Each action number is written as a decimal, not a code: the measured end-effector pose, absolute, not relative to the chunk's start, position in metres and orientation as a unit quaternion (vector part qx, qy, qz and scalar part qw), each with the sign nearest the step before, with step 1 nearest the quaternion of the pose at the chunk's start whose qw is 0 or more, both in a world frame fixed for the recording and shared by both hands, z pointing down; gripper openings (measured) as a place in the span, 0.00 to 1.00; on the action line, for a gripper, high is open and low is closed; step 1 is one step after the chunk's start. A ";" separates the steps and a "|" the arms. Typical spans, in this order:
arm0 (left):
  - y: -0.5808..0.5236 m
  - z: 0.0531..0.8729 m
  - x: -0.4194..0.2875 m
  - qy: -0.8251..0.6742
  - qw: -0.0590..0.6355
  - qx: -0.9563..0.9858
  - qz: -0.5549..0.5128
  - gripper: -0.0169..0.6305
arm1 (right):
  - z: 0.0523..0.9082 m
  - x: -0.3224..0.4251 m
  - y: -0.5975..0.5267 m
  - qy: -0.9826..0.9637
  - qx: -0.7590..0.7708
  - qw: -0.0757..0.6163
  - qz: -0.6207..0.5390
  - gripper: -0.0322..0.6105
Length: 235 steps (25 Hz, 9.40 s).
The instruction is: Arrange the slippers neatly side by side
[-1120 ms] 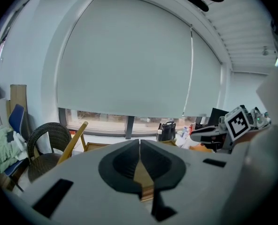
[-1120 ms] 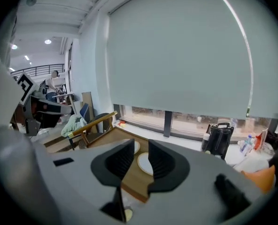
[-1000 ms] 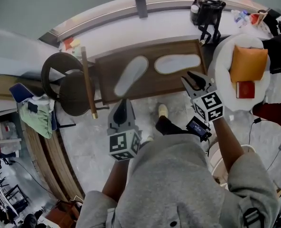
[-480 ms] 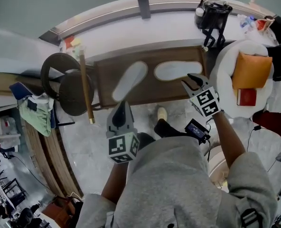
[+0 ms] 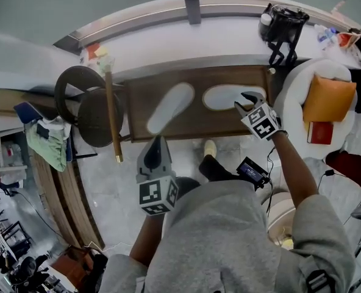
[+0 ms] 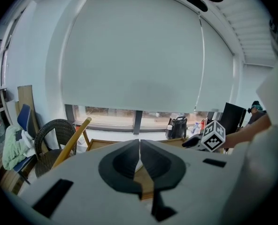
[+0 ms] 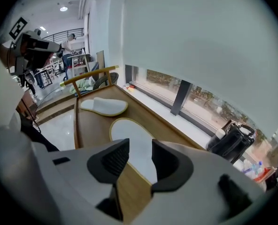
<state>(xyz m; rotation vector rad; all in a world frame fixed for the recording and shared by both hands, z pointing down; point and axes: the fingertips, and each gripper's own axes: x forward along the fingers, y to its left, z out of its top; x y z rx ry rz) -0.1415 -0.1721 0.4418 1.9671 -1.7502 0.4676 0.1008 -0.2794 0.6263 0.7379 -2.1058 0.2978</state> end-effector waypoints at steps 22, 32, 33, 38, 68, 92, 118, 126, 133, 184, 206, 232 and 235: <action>-0.166 0.450 -0.167 -0.661 0.260 0.680 0.185 0.06 | 0.694 0.086 -0.289 -0.826 0.205 0.507 0.134 0.13; -0.163 0.445 -0.160 -0.654 0.246 0.695 0.171 0.05 | 0.671 0.086 -0.286 -0.833 0.247 0.470 0.157 0.11; -0.162 0.443 -0.159 -0.654 0.244 0.696 0.169 0.05 | 0.667 0.088 -0.286 -0.833 0.257 0.463 0.161 0.11; -0.158 0.438 -0.157 -0.652 0.238 0.702 0.159 0.06 | 0.643 0.090 -0.286 -0.832 0.304 0.421 0.193 0.11; -0.148 0.429 -0.160 -0.662 0.224 0.699 0.154 0.06 | 0.657 0.073 -0.273 -0.589 0.546 0.202 0.561 0.11; -0.140 0.430 -0.180 -0.686 0.230 0.672 0.159 0.06 | 0.692 0.045 -0.279 -0.535 0.566 0.179 0.601 0.11; -0.151 0.424 -0.163 -0.647 0.185 0.722 0.161 0.06 | 0.578 0.043 -0.280 -0.734 0.494 0.133 0.447 0.28; -0.175 0.460 -0.148 -0.598 0.145 0.762 0.202 0.06 | 0.503 0.069 -0.248 -0.817 0.480 0.141 0.288 0.24; -0.196 0.507 -0.141 -0.542 0.135 0.790 0.254 0.24 | 0.501 0.080 -0.217 -0.815 0.492 0.154 0.264 0.11; -0.250 0.673 -0.132 -0.590 0.313 0.642 0.377 0.10 | 0.533 0.124 -0.149 -0.786 0.508 0.182 0.302 0.11; -0.293 0.673 -0.066 -0.562 0.440 0.660 0.235 0.13 | 0.537 0.167 -0.138 -0.758 0.544 0.177 0.314 0.11; -0.206 0.456 -0.074 -0.554 0.185 0.793 0.172 0.07 | 0.421 0.151 -0.190 -0.827 0.513 0.100 0.209 0.11; -0.196 0.434 -0.089 -0.584 0.190 0.775 0.148 0.05 | 0.414 0.142 -0.194 -0.832 0.510 0.097 0.195 0.11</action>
